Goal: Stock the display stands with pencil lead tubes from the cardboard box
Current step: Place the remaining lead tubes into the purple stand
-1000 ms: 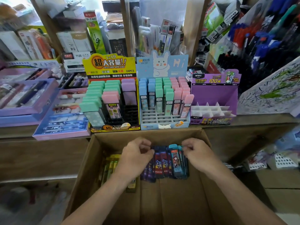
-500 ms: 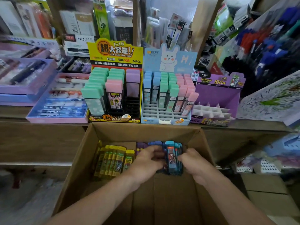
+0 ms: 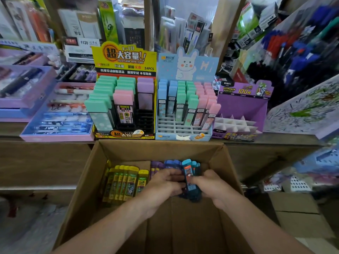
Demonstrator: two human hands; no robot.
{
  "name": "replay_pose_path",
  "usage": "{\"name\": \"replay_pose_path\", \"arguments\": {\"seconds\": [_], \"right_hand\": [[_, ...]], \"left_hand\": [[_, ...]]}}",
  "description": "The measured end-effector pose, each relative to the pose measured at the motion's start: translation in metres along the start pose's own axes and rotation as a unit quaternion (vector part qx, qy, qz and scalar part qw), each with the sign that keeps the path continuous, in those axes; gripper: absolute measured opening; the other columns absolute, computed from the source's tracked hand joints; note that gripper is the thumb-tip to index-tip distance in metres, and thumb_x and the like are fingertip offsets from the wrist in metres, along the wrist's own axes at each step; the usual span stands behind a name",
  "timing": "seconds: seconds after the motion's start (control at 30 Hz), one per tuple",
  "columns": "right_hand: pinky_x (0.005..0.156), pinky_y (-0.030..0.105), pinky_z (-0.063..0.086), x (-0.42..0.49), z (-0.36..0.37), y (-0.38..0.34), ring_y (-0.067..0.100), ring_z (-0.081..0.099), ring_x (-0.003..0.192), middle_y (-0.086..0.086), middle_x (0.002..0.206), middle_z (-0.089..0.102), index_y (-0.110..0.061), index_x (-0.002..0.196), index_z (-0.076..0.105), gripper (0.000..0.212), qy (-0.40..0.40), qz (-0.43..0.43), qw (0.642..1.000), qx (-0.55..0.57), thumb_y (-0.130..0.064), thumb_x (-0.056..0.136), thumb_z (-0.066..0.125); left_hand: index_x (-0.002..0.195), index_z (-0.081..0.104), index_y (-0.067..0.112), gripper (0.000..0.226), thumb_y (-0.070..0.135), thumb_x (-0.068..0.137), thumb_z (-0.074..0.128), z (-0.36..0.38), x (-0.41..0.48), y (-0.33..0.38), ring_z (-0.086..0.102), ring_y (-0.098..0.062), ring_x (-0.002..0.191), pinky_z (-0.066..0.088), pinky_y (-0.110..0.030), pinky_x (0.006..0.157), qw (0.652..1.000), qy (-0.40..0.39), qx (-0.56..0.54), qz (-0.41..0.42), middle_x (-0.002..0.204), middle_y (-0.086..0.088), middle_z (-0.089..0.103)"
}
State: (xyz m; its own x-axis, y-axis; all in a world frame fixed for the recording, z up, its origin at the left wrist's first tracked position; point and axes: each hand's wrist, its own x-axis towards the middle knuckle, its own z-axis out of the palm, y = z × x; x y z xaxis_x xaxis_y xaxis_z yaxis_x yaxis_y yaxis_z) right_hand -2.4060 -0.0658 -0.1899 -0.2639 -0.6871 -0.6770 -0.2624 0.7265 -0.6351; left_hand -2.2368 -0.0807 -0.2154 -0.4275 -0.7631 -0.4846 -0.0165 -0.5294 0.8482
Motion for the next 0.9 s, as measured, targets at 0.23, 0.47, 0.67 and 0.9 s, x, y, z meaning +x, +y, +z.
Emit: {"name": "replay_pose_path", "arguments": {"seconds": [0.23, 0.47, 0.67, 0.9], "right_hand": [[0.094, 0.044, 0.059, -0.002, -0.003, 0.000, 0.022, 0.069, 0.101, 0.006, 0.109, 0.070, -0.017, 0.112, 0.058, 0.031, 0.013, -0.026, 0.999, -0.019, -0.023, 0.088, 0.077], [0.092, 0.042, 0.062, -0.008, -0.009, 0.001, 0.020, 0.074, 0.104, 0.006, 0.117, 0.073, -0.018, 0.130, 0.060, 0.046, -0.069, -0.083, 0.986, 0.129, -0.019, 0.089, 0.080], [0.101, 0.048, 0.056, -0.016, -0.009, -0.006, 0.027, 0.069, 0.118, 0.014, 0.126, 0.071, -0.011, 0.136, 0.060, 0.056, -0.184, -0.158, 0.944, 0.223, -0.016, 0.084, 0.079], [0.096, 0.039, 0.058, -0.027, -0.011, -0.012, 0.027, 0.069, 0.117, 0.013, 0.120, 0.073, -0.010, 0.122, 0.068, 0.029, -0.195, -0.236, 0.928, 0.214, -0.016, 0.094, 0.072]], "left_hand": [[0.119, 0.069, 0.025, 0.043, -0.003, 0.087, 0.070, 0.003, 0.000, -0.001, 0.074, -0.011, 0.105, 0.060, -0.024, 0.082, 1.000, 0.011, 0.024, -0.003, 0.111, 0.006, 0.078], [0.114, 0.072, 0.020, 0.017, 0.025, 0.100, 0.064, 0.009, -0.006, 0.004, 0.076, -0.011, 0.098, 0.061, -0.032, 0.086, 0.999, 0.038, -0.021, 0.006, 0.104, 0.000, 0.080], [0.131, 0.067, 0.019, 0.045, 0.046, 0.095, 0.065, 0.008, -0.015, 0.020, 0.069, -0.029, 0.120, 0.053, -0.050, 0.106, 0.983, -0.058, -0.169, -0.035, 0.129, -0.013, 0.072], [0.131, 0.062, 0.009, 0.047, 0.033, 0.092, 0.073, 0.003, -0.028, 0.043, 0.070, -0.040, 0.116, 0.061, -0.052, 0.089, 0.968, -0.077, -0.236, -0.025, 0.124, -0.021, 0.072]]}}
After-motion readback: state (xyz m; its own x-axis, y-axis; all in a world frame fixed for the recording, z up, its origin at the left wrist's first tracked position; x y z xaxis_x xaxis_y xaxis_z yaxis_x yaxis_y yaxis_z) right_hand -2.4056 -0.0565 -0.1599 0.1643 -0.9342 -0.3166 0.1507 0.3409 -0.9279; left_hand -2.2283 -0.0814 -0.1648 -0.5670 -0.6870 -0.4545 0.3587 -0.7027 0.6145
